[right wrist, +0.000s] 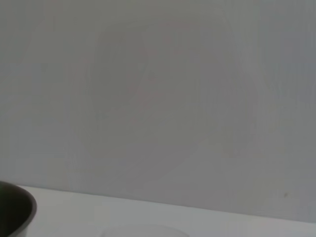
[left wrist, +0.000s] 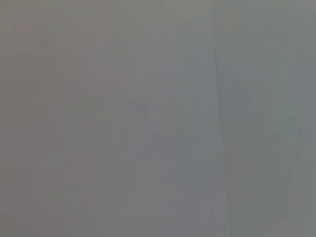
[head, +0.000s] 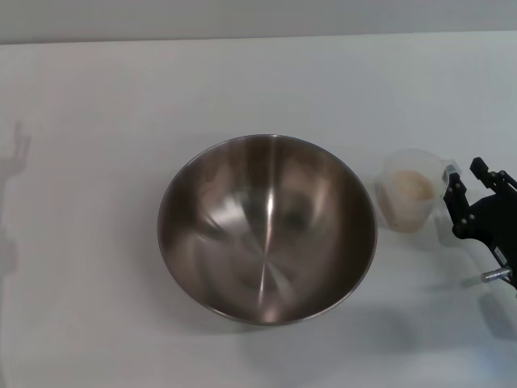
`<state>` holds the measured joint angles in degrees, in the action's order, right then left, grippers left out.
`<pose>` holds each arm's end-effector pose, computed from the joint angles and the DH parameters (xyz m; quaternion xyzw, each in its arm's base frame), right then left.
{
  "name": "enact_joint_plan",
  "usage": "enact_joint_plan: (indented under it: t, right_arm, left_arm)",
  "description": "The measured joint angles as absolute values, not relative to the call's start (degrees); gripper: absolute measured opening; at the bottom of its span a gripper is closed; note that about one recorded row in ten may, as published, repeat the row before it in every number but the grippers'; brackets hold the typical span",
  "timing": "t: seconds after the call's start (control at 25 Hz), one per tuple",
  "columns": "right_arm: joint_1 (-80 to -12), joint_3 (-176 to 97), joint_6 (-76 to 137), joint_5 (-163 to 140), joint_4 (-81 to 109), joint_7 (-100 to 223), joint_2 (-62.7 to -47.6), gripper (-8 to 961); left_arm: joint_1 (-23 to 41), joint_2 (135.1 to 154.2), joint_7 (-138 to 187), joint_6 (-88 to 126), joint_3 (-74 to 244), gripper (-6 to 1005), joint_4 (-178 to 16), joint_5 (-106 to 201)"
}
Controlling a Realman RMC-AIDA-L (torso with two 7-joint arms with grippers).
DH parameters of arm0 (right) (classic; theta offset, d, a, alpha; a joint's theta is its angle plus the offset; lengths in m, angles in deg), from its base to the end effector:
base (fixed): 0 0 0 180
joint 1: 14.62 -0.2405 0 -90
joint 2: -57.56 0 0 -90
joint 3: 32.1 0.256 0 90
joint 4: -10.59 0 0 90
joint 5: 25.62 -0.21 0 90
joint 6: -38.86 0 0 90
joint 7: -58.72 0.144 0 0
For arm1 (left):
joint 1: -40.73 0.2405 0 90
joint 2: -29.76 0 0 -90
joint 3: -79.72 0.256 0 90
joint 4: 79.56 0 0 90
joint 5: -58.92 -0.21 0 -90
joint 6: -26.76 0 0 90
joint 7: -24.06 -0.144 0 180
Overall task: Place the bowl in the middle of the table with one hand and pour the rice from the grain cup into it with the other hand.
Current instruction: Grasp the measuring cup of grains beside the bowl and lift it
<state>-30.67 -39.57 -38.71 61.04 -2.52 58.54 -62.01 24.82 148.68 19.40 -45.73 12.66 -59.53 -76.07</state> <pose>0.3443 0.2376 -0.0587 -0.7471 0.2214 0.2615 0.5696 -0.3419 0.3072 0.0353 -0.5740 -0.1920 -0.2983 0.7380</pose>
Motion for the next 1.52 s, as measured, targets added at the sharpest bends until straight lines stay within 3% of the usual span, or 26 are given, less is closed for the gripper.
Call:
enact_joint_plan:
  t: [0.4,0.64,0.84,1.04,1.52]
  right_arm:
    - [-30.95,-39.57,-38.7,61.04,-2.55,58.54,-61.96,364]
    - [-30.97,-39.57,-38.2,61.04,-2.5,58.54,-61.98,219]
    - [-30.97,-39.55,-37.97,61.04,-2.5,58.54,-62.04,216]
    - [-30.86,-39.13,-37.91,60.83,-2.51,58.53,-62.15,31]
    - [-29.56,-38.95,-41.75,60.51,-2.41,58.51,-62.15,12]
  left_arm:
    - [24.82,148.67,19.4,-45.67,12.66,829,-59.52,-76.08]
    - [24.87,148.67,19.4,-45.66,12.66,829,-59.52,-76.08]
    - [25.08,148.67,19.4,-45.66,12.66,829,-59.53,-76.08]
    - [25.33,148.67,19.4,-45.66,12.66,829,-59.54,-76.08]
    - [25.45,148.8,19.4,-45.66,12.69,829,-60.22,-76.08]
